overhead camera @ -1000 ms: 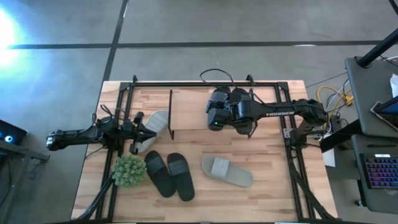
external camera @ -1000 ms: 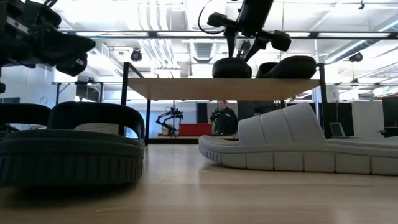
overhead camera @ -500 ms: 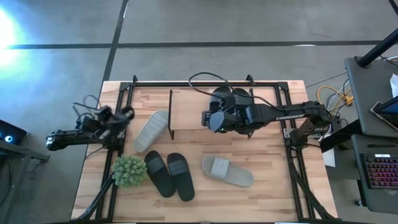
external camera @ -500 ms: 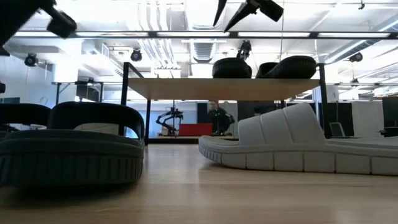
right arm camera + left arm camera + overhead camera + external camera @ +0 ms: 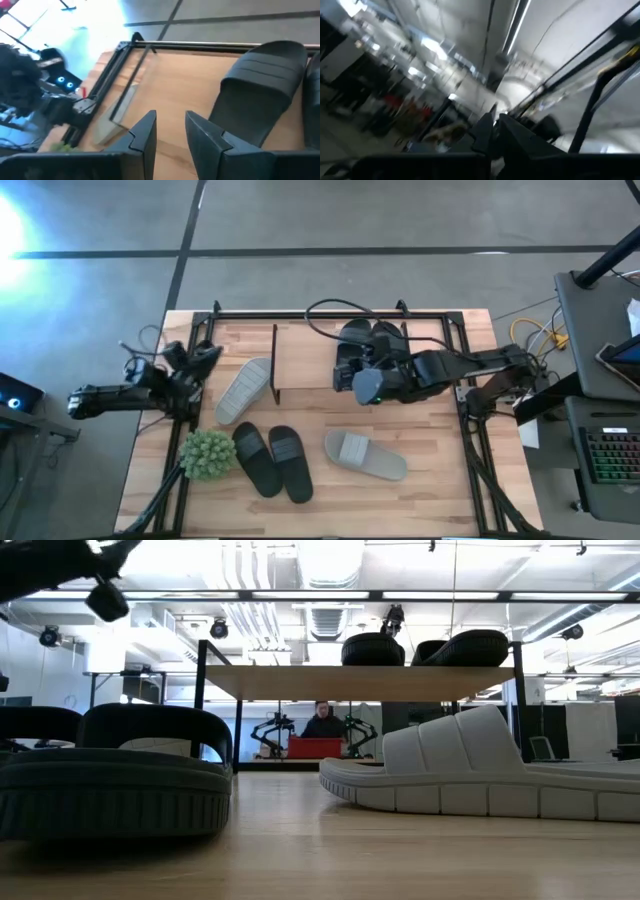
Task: Pick and place slides into the shelf
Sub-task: Put the right black slipper on the shelf
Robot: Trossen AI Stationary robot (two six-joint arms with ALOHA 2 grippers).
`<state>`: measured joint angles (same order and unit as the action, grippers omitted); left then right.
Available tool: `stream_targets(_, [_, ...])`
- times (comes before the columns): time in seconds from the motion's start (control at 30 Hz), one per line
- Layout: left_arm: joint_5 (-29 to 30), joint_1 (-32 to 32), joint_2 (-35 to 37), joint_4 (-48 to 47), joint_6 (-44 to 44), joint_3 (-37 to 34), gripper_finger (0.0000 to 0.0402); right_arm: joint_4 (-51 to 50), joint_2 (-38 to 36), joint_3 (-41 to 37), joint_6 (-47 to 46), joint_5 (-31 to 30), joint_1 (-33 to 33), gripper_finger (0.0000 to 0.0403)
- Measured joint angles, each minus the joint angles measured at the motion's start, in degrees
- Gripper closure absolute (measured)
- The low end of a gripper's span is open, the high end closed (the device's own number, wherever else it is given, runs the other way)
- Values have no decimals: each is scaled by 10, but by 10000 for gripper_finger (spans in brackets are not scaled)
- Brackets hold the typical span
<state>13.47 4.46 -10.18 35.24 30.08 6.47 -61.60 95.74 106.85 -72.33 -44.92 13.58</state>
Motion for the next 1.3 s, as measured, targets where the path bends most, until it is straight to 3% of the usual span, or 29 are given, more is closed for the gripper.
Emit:
stream_targets(0.17, [-61,0,-115,-151,-81,113,384,-86,0,66,-9,-24,30,308])
stream_targets(0.33, [-85,0,-250,-342,-174,258,384,-235,0,129,-52,-48,64,308])
stream_targets(0.4, [-90,3,-323,-359,-194,296,384,-289,0,144,-99,-48,75,307])
stream_targets(0.63, [-105,37,-512,-363,-217,400,384,-284,-9,135,-107,-46,97,309])
stream_targets(0.8, [-193,95,-625,-369,-219,480,394,-284,-6,125,-103,-42,107,310])
stream_targets(1.07, [-209,114,-750,-472,-305,608,401,-284,-7,120,-102,-42,127,312])
stream_targets(1.3, [-207,115,-824,-538,-334,664,401,-284,-7,120,-102,-44,133,314])
